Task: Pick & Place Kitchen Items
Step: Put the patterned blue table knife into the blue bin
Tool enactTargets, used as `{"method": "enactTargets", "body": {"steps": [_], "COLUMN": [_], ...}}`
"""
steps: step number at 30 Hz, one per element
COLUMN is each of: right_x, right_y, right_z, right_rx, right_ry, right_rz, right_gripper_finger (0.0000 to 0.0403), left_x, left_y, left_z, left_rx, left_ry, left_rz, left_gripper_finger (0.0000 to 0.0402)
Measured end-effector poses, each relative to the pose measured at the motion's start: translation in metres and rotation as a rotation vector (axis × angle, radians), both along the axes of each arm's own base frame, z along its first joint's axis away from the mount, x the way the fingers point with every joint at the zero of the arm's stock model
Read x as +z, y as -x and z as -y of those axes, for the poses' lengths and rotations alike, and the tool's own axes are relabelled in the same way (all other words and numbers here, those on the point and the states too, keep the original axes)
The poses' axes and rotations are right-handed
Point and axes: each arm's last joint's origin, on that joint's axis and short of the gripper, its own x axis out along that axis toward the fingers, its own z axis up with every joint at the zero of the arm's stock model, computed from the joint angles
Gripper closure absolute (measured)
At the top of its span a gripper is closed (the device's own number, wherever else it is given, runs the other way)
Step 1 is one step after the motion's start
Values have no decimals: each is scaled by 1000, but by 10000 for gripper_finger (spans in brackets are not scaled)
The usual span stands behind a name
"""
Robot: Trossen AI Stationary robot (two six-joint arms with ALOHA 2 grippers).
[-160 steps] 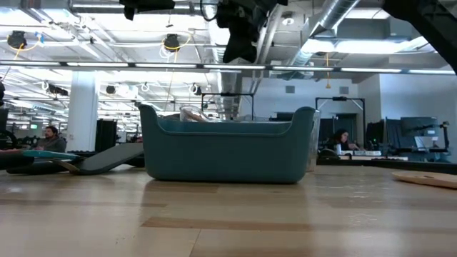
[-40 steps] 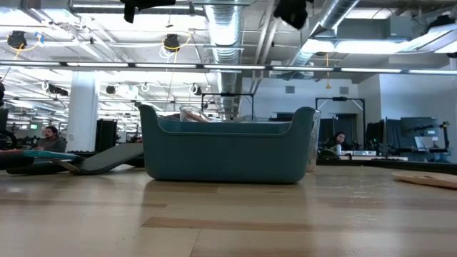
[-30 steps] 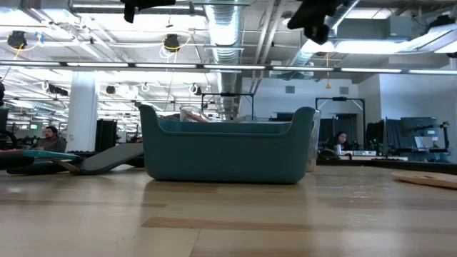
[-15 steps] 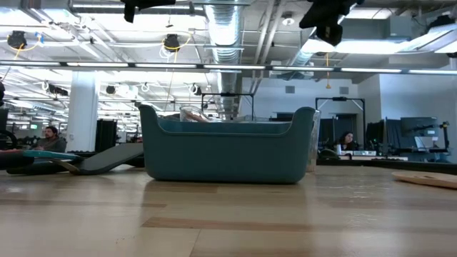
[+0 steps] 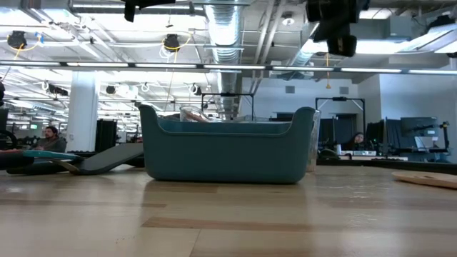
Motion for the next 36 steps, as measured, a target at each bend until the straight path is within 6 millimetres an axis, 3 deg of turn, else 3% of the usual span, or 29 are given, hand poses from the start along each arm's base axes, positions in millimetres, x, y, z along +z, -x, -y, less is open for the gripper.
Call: {"method": "enactTargets", "body": {"steps": [9, 17, 21, 30, 36], "right_x": [-30, -44, -44, -31, -18], "right_y": [-10, -19, -28, -49, -62], "right_z": [0, 3, 7, 17, 22], "right_rx": [58, 100, 100, 105, 139], "right_ry": [-186, -192, -156, -30, 92], "right_rz": [-229, -296, -232, 29, 228], "right_gripper_finger": [403, 403, 403, 403, 403], "left_x": [1, 1, 0, -26, -23], "left_y": [0, 0, 0, 2, 1], "left_z": [0, 0, 0, 5, 6], "left_rx": [-4, -3, -13, -100, -149], "left_ry": [-1, -1, 23, 352, 353], "left_rz": [9, 9, 10, -137, -121], "left_gripper_finger": [398, 398, 398, 398, 398]}}
